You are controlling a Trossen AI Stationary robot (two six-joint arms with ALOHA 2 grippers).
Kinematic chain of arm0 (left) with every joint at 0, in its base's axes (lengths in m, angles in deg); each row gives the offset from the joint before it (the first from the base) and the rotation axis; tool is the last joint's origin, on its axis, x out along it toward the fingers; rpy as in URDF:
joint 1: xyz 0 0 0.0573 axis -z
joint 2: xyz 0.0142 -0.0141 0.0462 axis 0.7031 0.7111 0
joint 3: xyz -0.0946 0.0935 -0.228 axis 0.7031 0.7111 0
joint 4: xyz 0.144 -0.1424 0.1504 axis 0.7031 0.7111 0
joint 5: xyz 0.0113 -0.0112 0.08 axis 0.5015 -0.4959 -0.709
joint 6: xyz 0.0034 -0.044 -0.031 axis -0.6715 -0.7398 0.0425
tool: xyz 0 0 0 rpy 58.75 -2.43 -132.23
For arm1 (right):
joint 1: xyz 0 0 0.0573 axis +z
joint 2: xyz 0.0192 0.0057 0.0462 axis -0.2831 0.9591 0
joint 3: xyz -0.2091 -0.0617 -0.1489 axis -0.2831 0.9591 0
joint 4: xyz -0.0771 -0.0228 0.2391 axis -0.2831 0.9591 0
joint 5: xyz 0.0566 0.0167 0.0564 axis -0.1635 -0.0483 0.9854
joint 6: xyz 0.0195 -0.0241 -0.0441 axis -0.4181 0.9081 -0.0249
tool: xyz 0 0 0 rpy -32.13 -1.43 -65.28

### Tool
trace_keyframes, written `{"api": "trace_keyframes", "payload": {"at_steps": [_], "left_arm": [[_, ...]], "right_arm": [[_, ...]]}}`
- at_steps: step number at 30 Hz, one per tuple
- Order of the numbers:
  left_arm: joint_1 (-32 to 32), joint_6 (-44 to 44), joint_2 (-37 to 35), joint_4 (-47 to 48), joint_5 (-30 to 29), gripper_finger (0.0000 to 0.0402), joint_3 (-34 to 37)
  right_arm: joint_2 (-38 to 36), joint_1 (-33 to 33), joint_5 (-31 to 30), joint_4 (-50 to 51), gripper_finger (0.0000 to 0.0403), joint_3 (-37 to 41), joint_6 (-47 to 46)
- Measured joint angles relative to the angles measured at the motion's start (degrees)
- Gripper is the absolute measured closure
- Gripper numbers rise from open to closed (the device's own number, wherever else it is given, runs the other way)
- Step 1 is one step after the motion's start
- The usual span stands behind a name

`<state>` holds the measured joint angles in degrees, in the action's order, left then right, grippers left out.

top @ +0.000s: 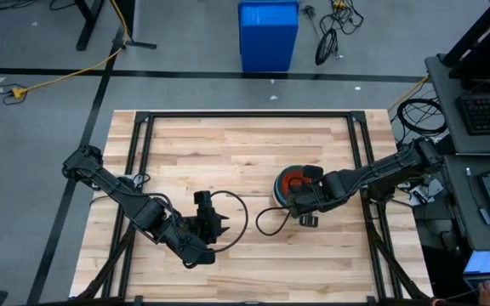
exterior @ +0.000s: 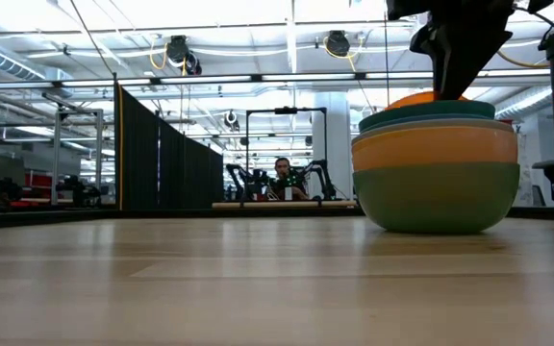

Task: Nest bowls inside each other
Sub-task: Stack the orange transparent bowl on top of the teal bowl

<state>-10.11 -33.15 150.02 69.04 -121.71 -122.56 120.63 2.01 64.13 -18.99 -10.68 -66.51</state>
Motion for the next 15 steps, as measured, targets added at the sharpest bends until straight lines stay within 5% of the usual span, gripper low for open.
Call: {"api": "trace_keyframes", "payload": {"at_steps": [15], "left_arm": [[-0.81, 0.23, 0.0, -0.34, -0.57, 0.0299, 0.0]], "right_arm": [[-0.04, 2.56, -0.16, 3.98, 0.0285, -3.91, -3.84]]}}
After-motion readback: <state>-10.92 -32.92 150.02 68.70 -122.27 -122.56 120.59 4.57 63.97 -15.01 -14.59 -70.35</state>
